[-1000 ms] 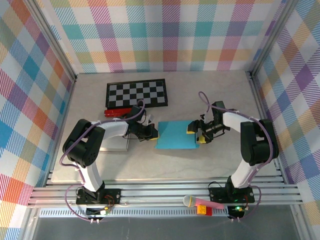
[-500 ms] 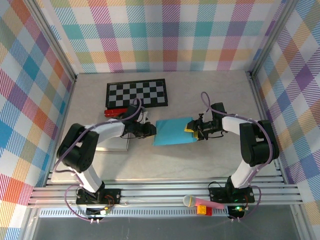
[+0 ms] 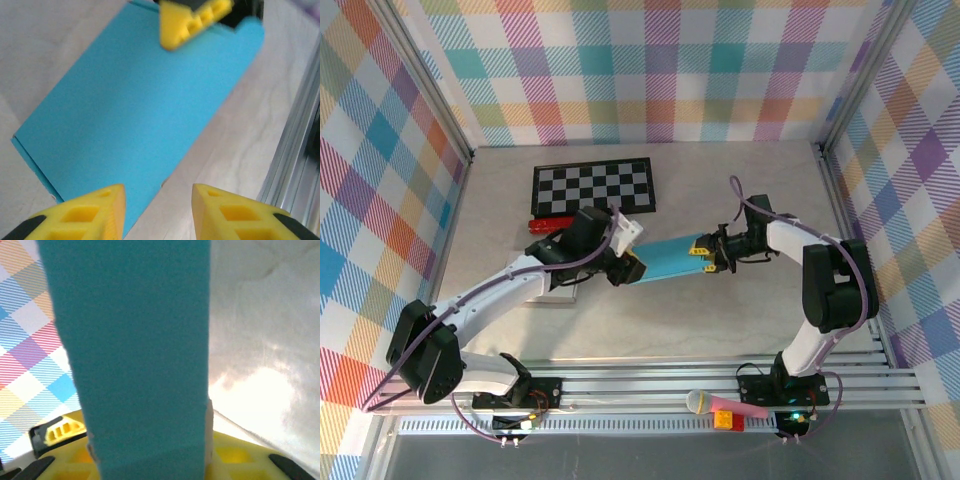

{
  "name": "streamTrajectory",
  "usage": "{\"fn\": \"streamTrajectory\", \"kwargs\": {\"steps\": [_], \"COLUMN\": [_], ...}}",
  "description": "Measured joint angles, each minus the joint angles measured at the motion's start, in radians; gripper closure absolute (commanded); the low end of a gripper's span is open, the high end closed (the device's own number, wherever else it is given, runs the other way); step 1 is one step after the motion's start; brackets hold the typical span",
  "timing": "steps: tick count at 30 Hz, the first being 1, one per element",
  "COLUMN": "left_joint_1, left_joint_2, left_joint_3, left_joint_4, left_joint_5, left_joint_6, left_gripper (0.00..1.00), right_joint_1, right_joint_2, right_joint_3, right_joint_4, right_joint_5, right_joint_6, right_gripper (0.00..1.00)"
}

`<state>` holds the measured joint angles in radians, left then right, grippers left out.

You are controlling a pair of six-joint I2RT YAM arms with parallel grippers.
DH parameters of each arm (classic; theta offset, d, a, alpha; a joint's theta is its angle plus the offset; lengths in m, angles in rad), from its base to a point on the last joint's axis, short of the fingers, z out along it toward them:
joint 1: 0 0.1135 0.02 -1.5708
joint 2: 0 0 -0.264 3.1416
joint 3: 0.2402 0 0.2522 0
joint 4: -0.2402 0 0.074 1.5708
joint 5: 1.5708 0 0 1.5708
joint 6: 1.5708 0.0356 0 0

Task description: Fold the paper box

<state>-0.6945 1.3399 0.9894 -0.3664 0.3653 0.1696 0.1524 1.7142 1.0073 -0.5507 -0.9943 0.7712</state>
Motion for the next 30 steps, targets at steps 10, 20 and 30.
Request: {"fn": "streamTrajectory", "kwargs": {"steps": [10, 20, 30], "left_joint_1": [-0.122, -0.156, -0.167], "left_joint_2": [0.062, 0.164, 0.228], "left_joint_3": [0.061, 0.117, 0.145], "left_joint_4": [-0.161, -0.163, -0.163], "left_joint_5": [-0.137, -0.266, -0.328], "left_joint_6": [0.287, 0.379, 0.418], "left_gripper": [0.52, 0.48, 0.53], "right_joint_1": [-0.016, -0.022, -0.024], "right_joint_2": [0.005, 0.029, 0.074], "right_joint_3": [0.016, 0.037, 0.038], "right_joint_4": [-0.187, -0.238, -0.279], "right_joint_5": [-0.067, -0.091, -0.141], "right_joint_6": [0.086, 0.108, 0.104], "right_gripper": [0.69, 0.69, 0.63]}}
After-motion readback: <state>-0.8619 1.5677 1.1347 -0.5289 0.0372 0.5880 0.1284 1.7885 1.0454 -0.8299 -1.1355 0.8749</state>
